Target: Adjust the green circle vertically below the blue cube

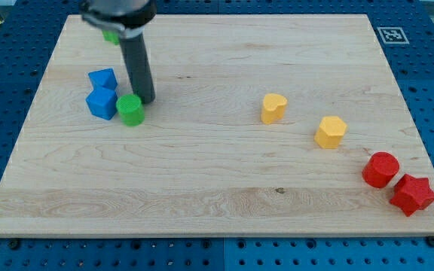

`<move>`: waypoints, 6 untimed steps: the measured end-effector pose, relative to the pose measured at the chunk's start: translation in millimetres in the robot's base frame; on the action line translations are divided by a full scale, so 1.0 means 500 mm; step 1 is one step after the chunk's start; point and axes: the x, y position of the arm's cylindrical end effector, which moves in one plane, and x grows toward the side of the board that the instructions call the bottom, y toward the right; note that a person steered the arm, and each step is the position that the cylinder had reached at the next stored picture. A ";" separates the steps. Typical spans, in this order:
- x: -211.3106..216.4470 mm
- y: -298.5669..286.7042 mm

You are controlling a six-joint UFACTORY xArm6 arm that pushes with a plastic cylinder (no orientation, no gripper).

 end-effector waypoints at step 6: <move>0.089 -0.021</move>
